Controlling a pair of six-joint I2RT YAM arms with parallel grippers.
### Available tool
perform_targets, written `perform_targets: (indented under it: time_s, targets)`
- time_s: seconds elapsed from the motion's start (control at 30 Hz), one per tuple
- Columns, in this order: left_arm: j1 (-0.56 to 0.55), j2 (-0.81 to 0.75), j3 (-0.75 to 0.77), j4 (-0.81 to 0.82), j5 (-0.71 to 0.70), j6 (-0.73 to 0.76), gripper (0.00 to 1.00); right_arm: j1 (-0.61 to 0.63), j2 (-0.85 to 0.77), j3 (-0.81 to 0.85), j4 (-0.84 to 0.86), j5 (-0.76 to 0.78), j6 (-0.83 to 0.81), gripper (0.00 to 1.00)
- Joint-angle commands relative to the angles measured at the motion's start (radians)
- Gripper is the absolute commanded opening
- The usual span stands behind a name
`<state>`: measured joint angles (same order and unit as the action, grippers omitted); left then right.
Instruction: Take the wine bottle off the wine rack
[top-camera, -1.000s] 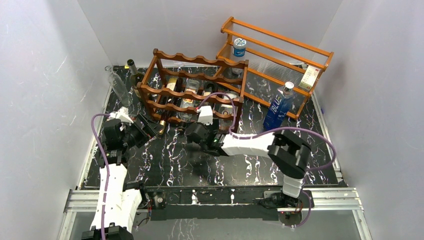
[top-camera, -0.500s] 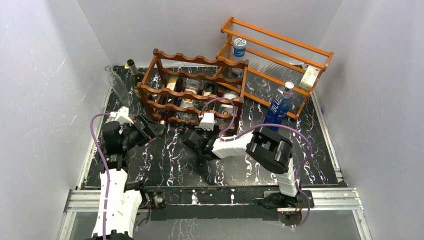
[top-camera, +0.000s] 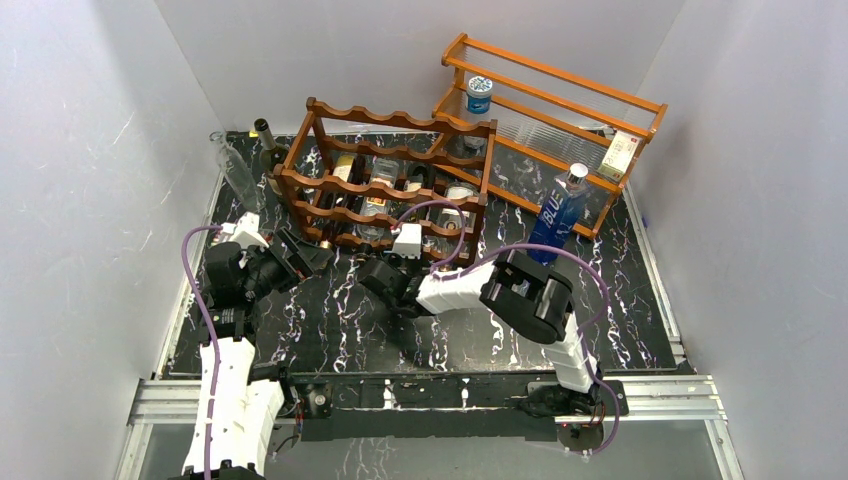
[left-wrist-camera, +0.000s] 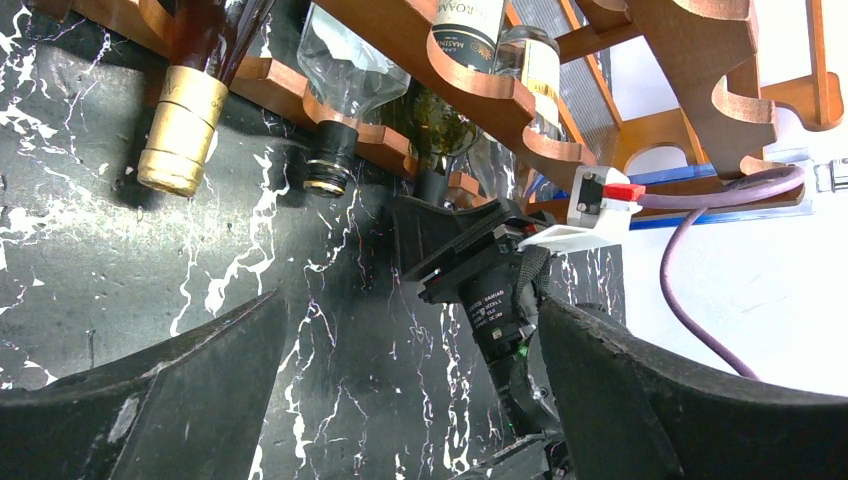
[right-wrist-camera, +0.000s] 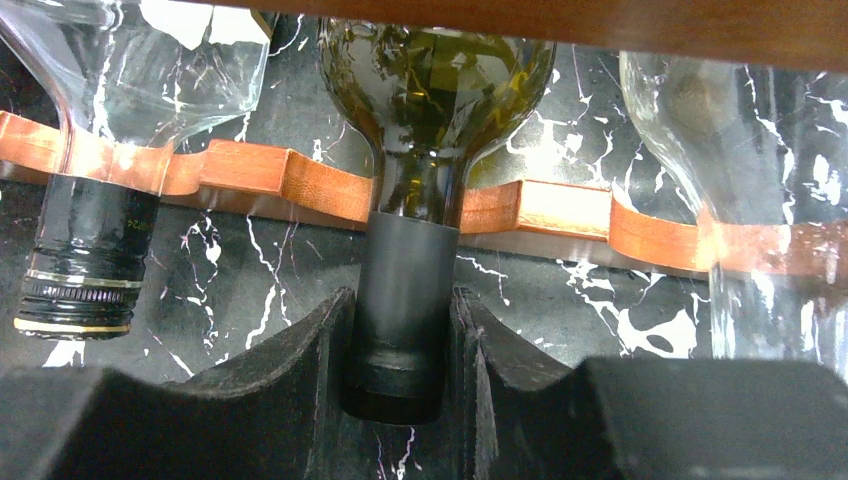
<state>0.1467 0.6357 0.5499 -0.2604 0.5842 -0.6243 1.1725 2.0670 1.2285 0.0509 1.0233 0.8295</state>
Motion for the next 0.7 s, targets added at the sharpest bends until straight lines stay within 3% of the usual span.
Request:
perform_targets:
  time_s: [0.0,0.4,0.57,0.67]
  targets:
    - [-0.003,-0.007,-0.008,0.027,0.024,0.005,0.94,0.019,-0.075,0.084,-0.026,-0.022,-0.006,0.28]
    - [-0.004,0.01,-0.008,0.039,0.055,0.009,0.95,0.097,-0.221,0.087,-0.304,-0.073,0.143,0.14]
    - [-0.004,0.011,-0.009,0.041,0.058,0.009,0.96,0.111,-0.286,0.051,-0.346,-0.176,0.178,0.0]
    - [-0.003,0.014,-0.01,0.041,0.056,0.009,0.96,0.128,-0.312,0.043,-0.409,-0.2,0.214,0.0]
